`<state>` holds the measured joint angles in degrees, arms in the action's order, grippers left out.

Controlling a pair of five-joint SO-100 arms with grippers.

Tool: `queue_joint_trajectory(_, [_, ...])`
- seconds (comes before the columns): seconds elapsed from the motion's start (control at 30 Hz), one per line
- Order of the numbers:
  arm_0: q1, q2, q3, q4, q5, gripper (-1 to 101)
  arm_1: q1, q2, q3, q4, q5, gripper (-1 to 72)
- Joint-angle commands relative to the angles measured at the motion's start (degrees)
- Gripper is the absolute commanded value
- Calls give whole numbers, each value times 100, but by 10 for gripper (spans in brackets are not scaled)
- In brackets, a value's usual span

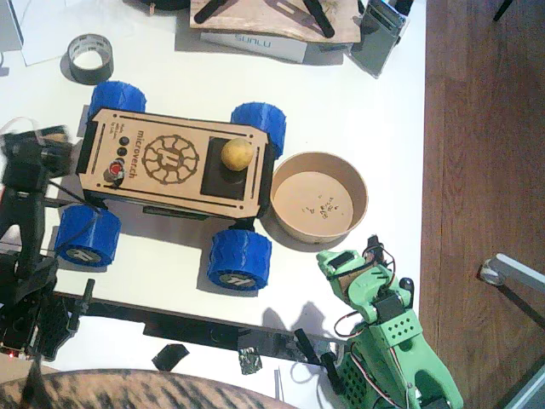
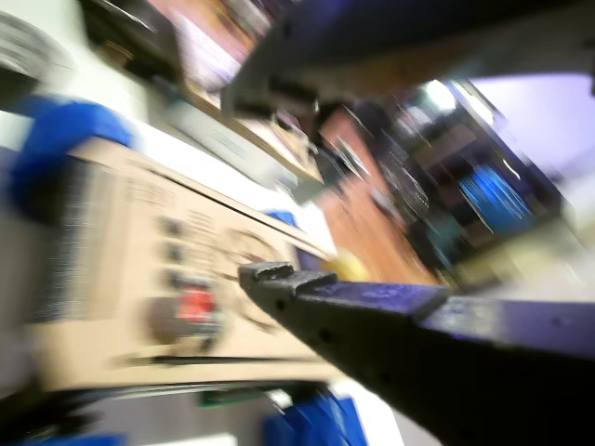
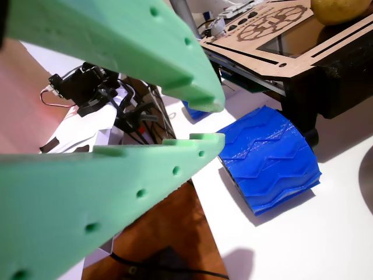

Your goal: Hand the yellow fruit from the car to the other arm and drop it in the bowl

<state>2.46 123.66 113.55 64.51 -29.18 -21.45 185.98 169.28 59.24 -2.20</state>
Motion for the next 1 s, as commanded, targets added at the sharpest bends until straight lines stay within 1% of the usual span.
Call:
queue_joint_trajectory(0.0, [686,-167,-281,-536,-79,249,35,18,-264,35,35,0])
queue_joint_trajectory(0.13, [1318,-501,-334,-1072,-114,277,26,18,-264,44,35,0])
queue_joint_trajectory(0.2, [1503,-703,-343,-1318,-316,284,26,18,-264,44,35,0])
queue_joint_trajectory(0.37, [1617,-1336,-343,-1679,-1169,278,-9,18,-264,53,44,0])
queue_joint_trajectory(0.47, [1811,-1600,-343,-2039,-1248,282,-26,18,-264,53,44,0])
queue_joint_trajectory(0.63, [2215,-2057,-352,-2962,-1310,305,-26,18,-264,53,44,0])
queue_joint_trajectory(0.8, [2312,-2584,-360,-3533,-1925,306,-44,18,-264,62,44,0])
queue_joint_trajectory(0.97, [2566,-3164,-932,-3656,-1978,308,-62,18,-264,62,53,0])
